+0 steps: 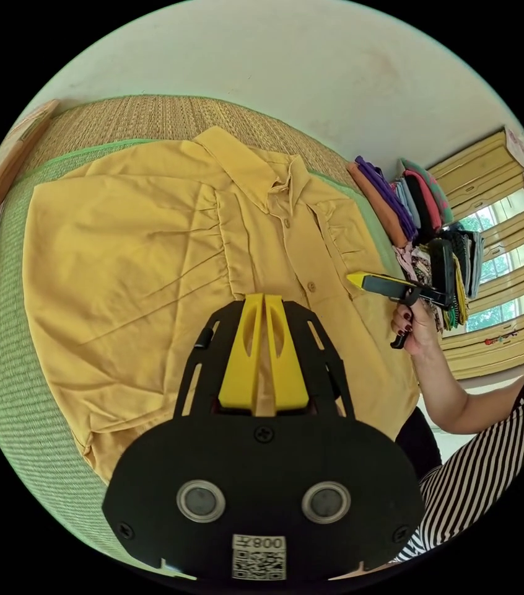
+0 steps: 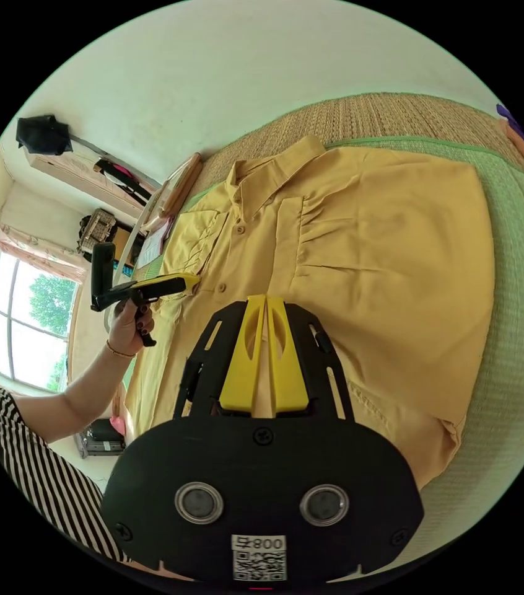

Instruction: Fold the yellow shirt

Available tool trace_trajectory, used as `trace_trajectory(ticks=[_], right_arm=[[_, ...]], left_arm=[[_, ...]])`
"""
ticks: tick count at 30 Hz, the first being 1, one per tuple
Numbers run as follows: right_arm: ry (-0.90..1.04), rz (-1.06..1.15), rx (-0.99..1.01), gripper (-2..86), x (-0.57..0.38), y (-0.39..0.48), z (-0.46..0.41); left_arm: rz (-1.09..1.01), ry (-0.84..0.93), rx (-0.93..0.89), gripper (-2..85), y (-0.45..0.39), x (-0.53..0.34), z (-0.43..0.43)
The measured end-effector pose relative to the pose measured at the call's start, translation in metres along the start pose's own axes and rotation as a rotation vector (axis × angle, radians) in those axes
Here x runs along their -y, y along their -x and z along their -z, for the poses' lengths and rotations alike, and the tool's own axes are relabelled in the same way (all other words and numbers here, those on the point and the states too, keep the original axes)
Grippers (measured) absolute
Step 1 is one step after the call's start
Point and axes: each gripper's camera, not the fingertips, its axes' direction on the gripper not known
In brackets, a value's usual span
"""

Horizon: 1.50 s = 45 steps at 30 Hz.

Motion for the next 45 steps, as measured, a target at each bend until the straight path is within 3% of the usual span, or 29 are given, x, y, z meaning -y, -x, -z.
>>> trace_trajectory(ticks=[16,30,35,45], right_arm=[[-0.010,-0.068,0.086,0.1,-0.051,-0.055,-0.025],[0.020,-0.269,0.098,0.3,-0.320,-0.113,0.087],[-0.015,-0.338,0.096,1.0,-0.400,-0.122,0.122],[-0.068,-0.423,0.116,6.3,-0.520,-0.134,0.149]], left_arm=[[0.096,-0.074,-0.097,0.1,0.010,-0.129,0.041],[0.367,-0.068,-0.254,0.4,0.031,-0.336,0.080],[0.461,-0.064,-0.215,0.5,0.036,-0.408,0.101],[0.714,-0.199,-0.262,4.7,0.065,-0.565,0.135]])
